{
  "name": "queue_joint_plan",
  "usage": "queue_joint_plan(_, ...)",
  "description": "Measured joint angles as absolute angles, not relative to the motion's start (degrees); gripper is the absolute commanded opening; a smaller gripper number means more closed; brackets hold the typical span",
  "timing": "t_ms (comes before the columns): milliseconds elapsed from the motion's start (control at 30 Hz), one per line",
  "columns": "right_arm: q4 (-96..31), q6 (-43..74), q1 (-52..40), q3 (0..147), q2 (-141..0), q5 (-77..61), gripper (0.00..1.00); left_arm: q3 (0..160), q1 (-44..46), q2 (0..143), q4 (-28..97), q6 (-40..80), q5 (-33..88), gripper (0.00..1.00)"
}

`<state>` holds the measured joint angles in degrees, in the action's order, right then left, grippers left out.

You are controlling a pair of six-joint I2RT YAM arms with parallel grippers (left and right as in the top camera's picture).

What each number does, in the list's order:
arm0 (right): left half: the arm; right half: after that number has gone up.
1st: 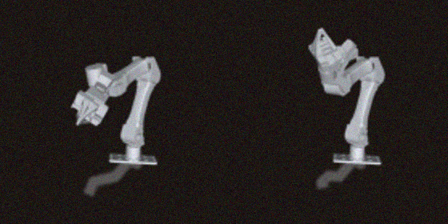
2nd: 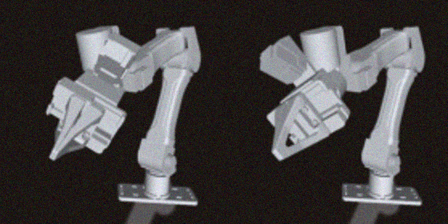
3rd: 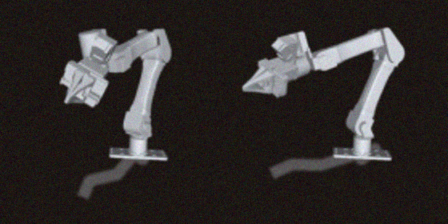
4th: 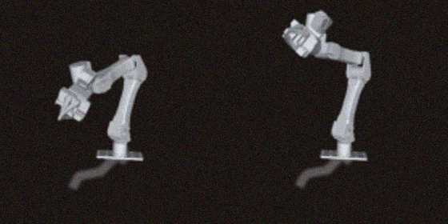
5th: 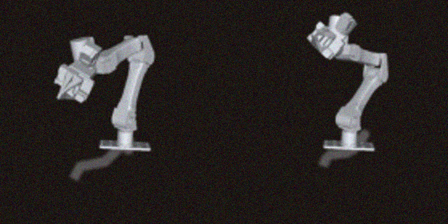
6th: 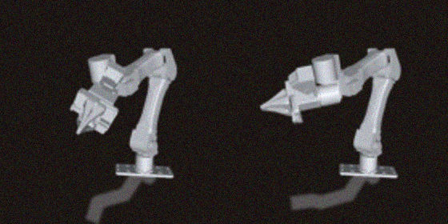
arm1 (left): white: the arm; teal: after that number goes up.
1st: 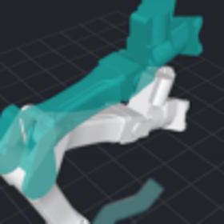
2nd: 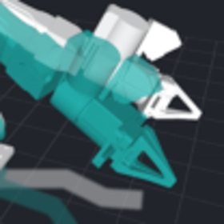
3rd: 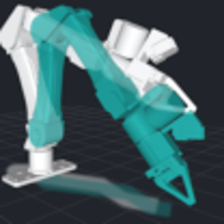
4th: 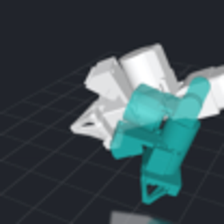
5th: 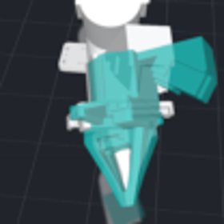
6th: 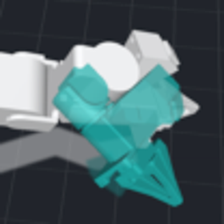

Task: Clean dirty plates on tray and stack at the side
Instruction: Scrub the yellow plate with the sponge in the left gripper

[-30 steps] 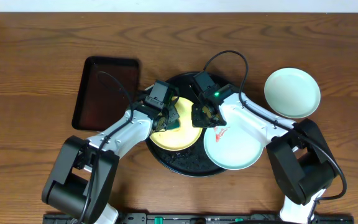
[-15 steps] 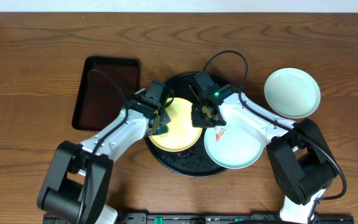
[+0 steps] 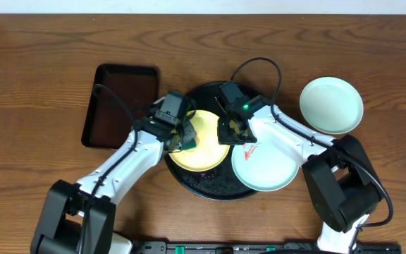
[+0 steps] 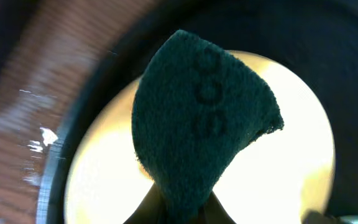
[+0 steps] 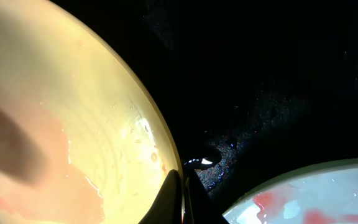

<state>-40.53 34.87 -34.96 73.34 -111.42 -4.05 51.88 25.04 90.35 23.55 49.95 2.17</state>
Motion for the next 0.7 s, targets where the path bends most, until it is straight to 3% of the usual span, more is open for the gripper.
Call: queue_joint_plan(700,-40.64,34.87,-34.96,73.34,-111.42,-4.08,0.01,52.40,28.42,97.30,25.76,51.31,0.80,0.08)
